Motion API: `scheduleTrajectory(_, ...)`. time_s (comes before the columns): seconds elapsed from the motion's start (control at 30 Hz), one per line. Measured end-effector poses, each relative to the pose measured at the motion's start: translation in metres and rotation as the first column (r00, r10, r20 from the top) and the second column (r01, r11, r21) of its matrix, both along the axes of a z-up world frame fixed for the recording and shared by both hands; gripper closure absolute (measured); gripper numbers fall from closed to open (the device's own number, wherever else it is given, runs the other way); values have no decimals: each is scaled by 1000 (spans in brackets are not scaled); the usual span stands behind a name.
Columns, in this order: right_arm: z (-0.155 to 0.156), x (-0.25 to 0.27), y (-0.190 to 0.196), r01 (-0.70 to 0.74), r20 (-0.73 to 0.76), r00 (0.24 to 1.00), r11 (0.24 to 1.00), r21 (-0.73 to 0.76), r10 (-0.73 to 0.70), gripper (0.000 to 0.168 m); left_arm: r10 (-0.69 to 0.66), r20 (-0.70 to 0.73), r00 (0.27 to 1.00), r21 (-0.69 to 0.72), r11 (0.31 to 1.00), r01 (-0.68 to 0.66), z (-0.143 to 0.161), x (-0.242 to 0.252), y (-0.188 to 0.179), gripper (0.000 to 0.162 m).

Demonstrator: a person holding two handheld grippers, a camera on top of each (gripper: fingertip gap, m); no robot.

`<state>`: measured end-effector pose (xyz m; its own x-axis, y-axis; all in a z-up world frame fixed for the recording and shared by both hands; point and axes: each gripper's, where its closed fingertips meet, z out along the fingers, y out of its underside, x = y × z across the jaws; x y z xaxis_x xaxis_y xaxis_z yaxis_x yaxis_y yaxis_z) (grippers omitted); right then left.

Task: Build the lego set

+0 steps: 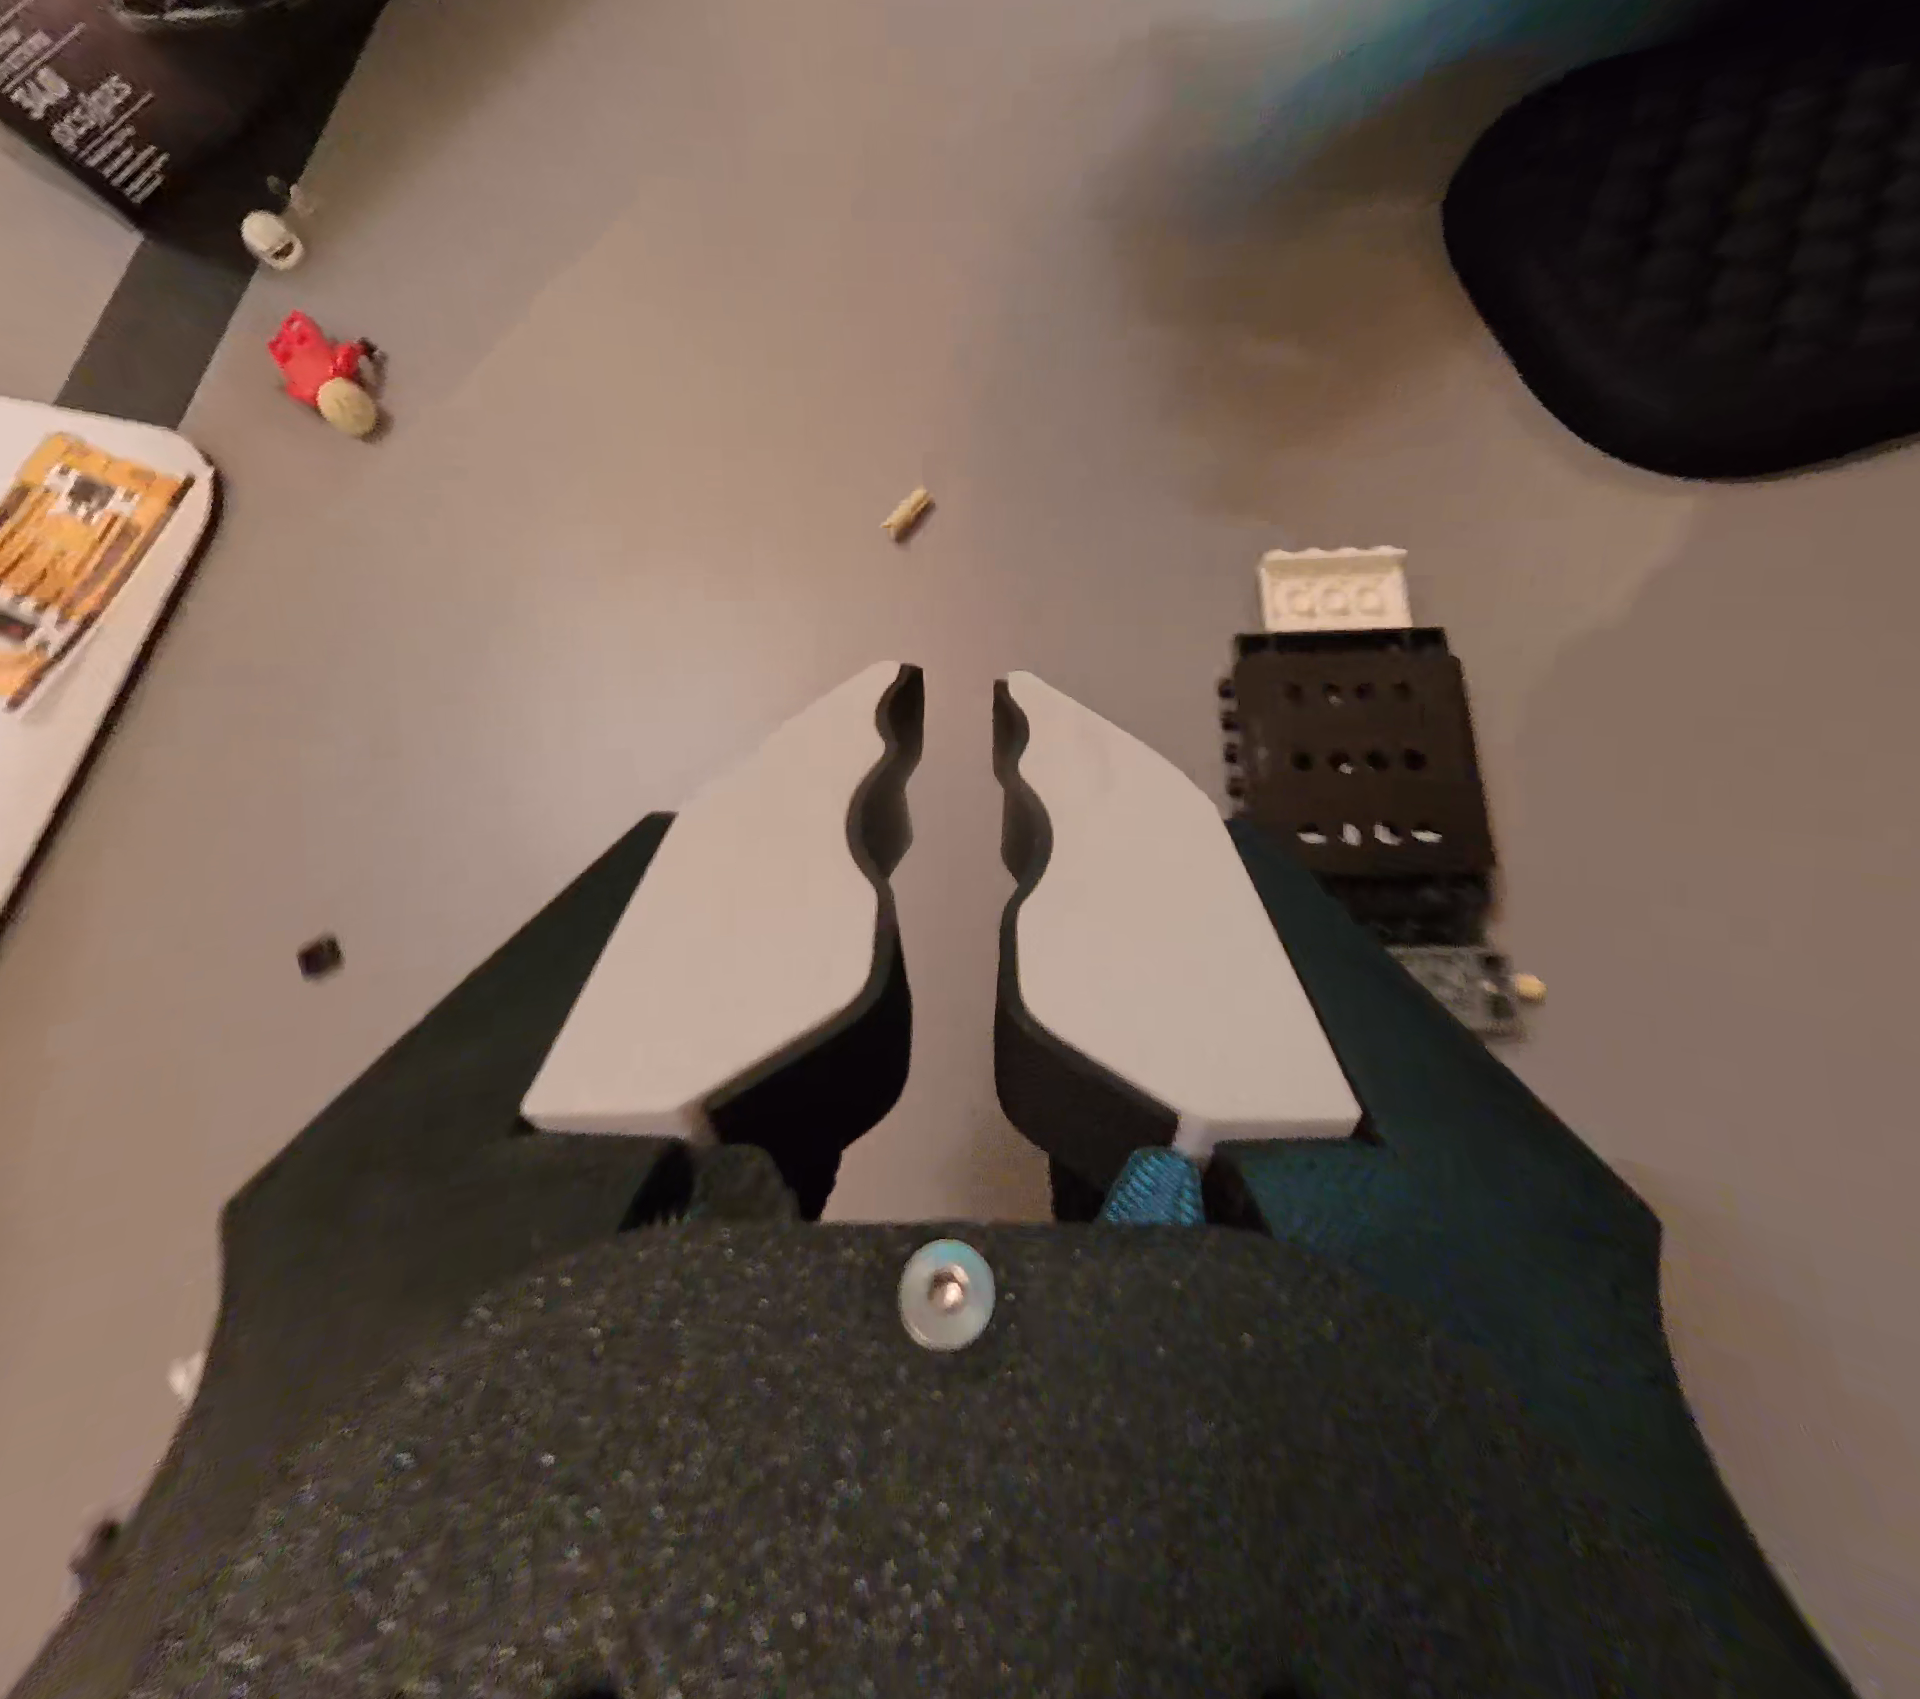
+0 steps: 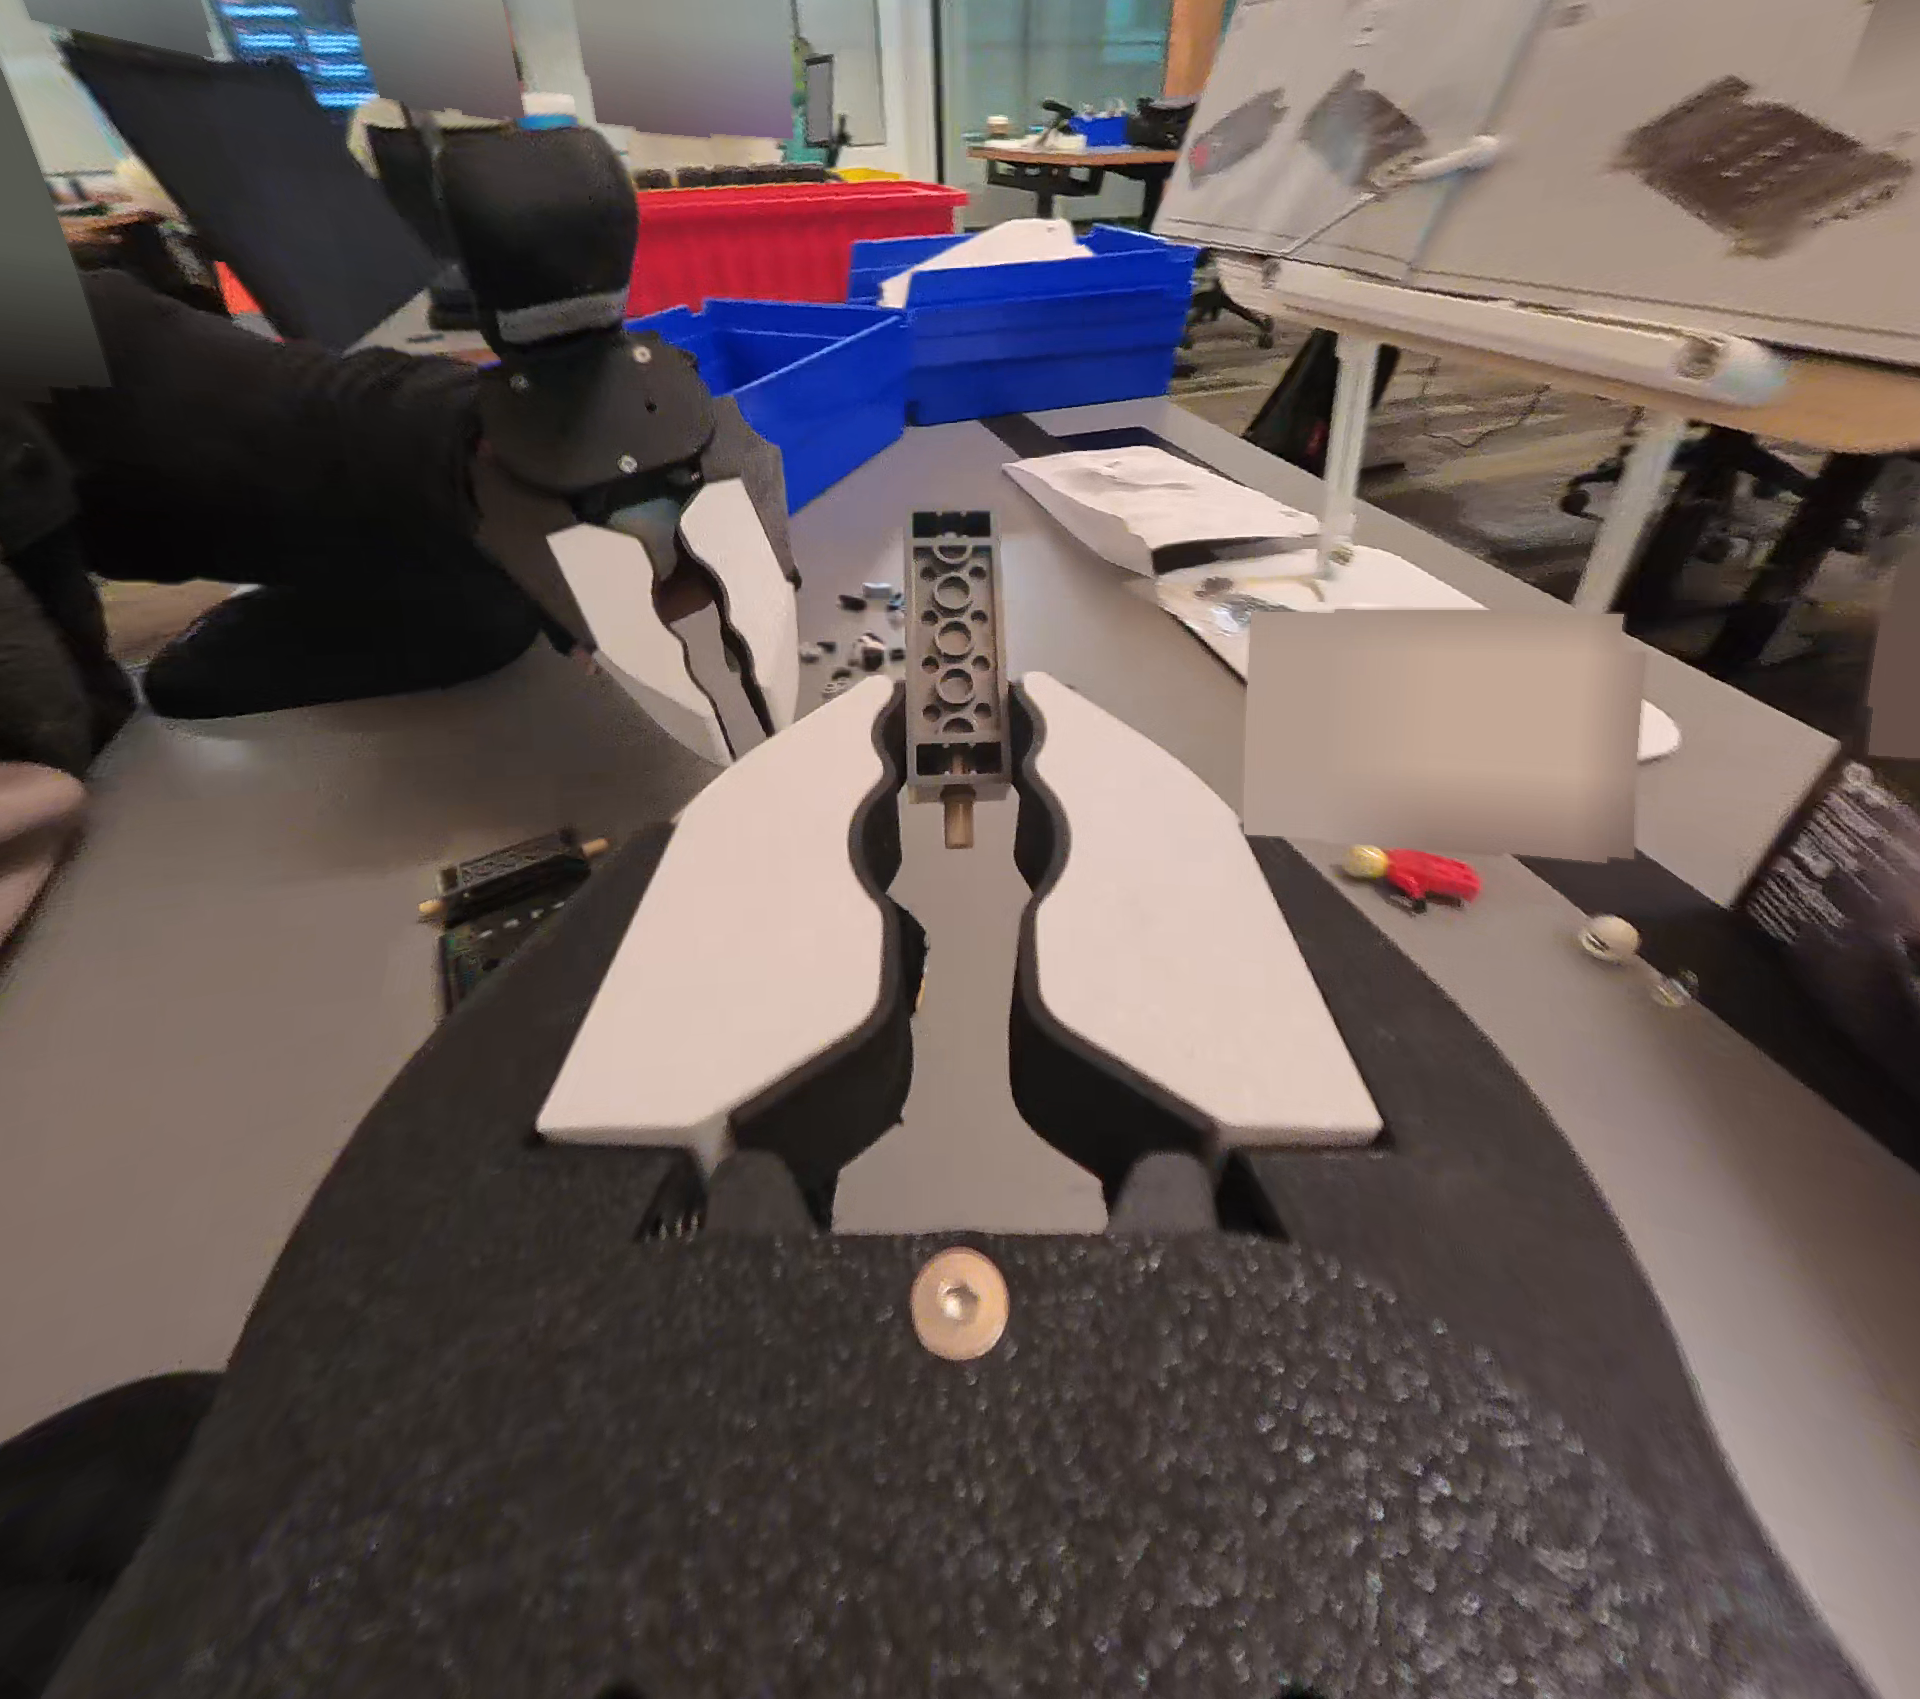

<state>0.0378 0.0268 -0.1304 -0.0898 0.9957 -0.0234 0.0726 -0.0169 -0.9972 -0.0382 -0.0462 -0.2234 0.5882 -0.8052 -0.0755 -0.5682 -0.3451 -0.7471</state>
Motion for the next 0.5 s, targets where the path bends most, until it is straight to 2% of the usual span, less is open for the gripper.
scheduleTrajectory(0.2, -14, 0, 9, 22, 29, 999, 999, -28, -21, 151, -16, 28, 999, -57, 998, 17, -33, 14, 43, 150)
scheduleTrajectory(0.27, -17, -1, 8, 15, 39, 999, 999, -32, -14, 151, -35, -21, 999, -41, 999, 34, -43, 14, 57, 147)
scheduleTrajectory(0.37, -19, -2, 7, 4, 41, 999, 999, -41, -3, 151, -168, -45, 985, -3, 986, 168, -47, 24, 64, 146)
scheduleTrajectory(0.5, -21, -2, 6, -8, 41, 999, 999, -53, 10, 151, -318, -70, 946, -33, 948, 316, -53, 34, 71, 146)
